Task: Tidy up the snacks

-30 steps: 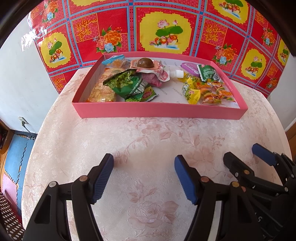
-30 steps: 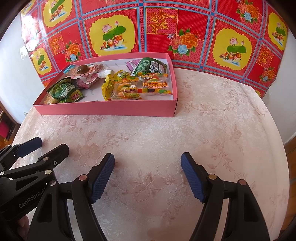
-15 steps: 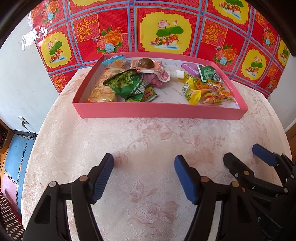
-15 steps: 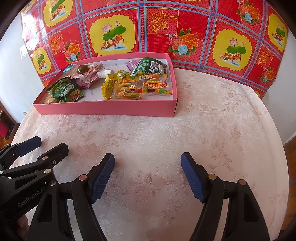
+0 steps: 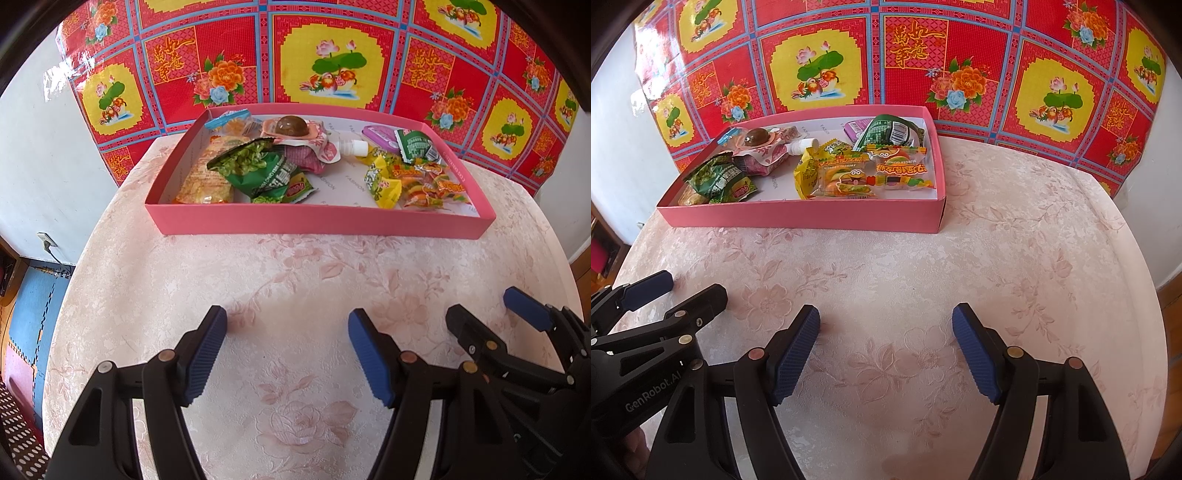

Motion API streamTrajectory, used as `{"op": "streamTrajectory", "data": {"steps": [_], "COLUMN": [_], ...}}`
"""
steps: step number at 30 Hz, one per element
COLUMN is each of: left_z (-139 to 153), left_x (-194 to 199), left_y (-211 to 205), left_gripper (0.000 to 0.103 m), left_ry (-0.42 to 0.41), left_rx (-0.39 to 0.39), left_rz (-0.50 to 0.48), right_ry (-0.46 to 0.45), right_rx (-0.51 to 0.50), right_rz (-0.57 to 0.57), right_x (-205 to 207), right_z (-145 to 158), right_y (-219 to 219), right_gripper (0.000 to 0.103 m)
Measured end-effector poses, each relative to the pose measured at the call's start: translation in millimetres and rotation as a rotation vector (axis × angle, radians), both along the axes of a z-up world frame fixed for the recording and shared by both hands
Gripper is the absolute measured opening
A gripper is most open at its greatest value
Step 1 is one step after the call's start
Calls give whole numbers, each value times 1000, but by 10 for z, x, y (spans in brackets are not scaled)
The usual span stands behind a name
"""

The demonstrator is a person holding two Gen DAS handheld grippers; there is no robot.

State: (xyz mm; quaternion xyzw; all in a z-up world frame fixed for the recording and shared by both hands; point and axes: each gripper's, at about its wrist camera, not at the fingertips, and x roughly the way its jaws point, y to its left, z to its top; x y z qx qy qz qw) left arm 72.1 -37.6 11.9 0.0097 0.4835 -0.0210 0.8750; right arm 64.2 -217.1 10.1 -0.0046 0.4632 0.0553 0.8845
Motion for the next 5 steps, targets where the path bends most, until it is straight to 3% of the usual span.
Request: {"op": "streamTrajectory", "data": {"steps": [5], "left_z": [1], "left_x": [-1], "left_y": [-3], "left_gripper": [72], "left_ry": [-1], "left_rx": [0], "left_rz": [0], "right_ry": [-1], "right_rx": [0], "right_rz": [0], "right_x": [2], "right_z": [0], "right_y": [-1], "right_gripper": [76]}}
